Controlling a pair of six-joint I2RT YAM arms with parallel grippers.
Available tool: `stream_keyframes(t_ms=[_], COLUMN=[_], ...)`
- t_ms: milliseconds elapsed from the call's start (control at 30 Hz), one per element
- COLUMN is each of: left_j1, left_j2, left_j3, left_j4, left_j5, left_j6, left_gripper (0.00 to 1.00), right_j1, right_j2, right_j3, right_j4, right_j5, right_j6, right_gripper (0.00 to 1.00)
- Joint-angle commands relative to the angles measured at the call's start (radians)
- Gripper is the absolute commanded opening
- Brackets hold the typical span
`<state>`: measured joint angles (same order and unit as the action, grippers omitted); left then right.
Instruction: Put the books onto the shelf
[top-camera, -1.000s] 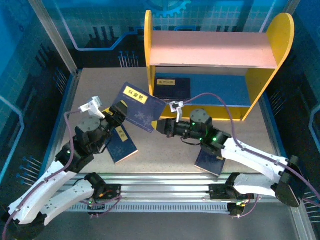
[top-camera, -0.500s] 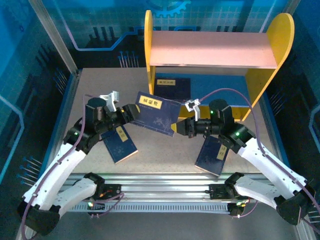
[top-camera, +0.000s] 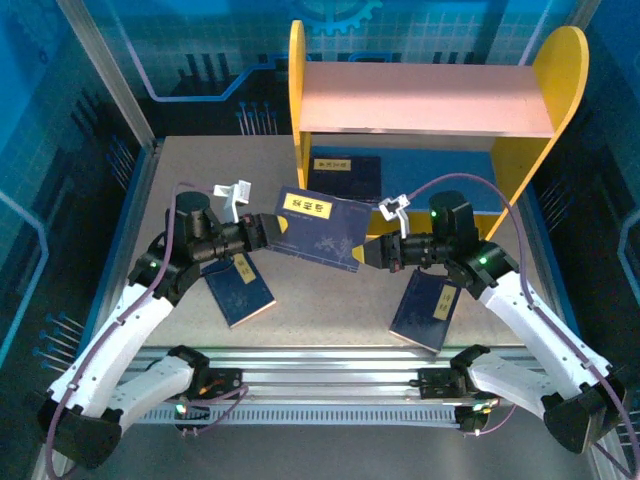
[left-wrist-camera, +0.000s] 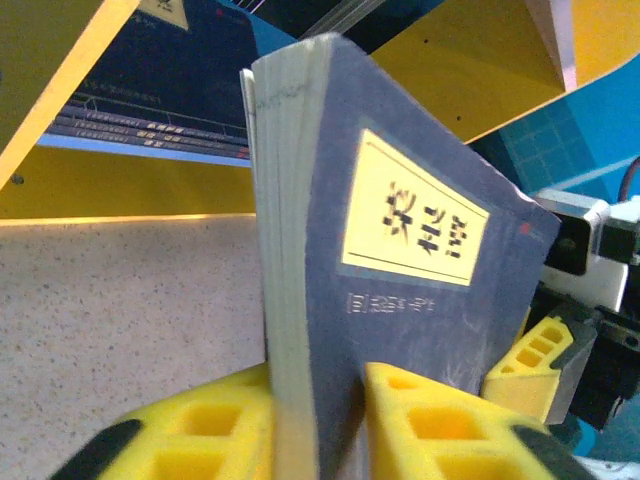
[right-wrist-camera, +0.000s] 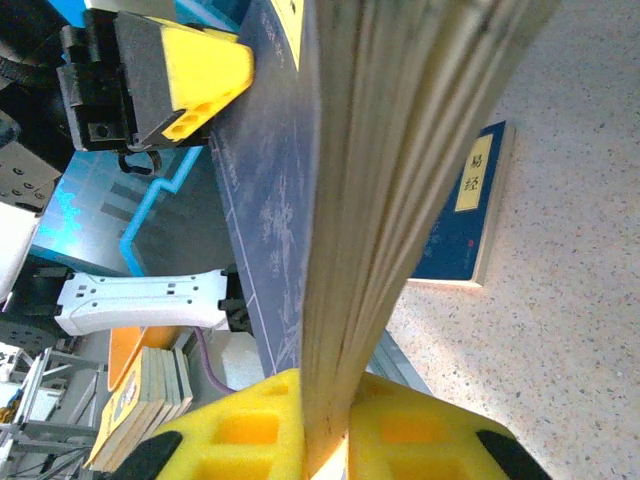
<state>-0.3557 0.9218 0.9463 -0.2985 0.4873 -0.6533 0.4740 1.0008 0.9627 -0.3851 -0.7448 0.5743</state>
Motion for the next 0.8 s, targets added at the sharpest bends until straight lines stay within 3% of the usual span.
stream_keyframes(t_ms=[0, 200, 367, 767], left_j1=[-0.003, 0.001, 0.003, 0.009], left_j2=[-0.015, -0.041, -0.101, -0.144], left_j3=[-0.013, -0.038, -0.091, -0.086], left_j4=[0.047, 0.084, 0.159, 0.164], left_j5=[0.076, 0.05, -0.003, -0.051], left_j6=[0.013, -0.007, -0.045, -0.044], left_gripper=[0.19, 0.0, 0.0, 0.0], right_j1=[-0.01, -0.015, -0.014, 0.007], right_j2=[0.007, 0.0, -0.017, -0.028], right_j3=[0.034, 0.005, -0.063, -0.163], right_j4=[0.017, 0.073, 0.214, 0.278], right_j5=[-0.049, -0.036, -0.02, 0.022], right_j6=[-0.024, 0.023, 0.13, 0.197], right_gripper=[0.18, 0.3, 0.36, 0.47])
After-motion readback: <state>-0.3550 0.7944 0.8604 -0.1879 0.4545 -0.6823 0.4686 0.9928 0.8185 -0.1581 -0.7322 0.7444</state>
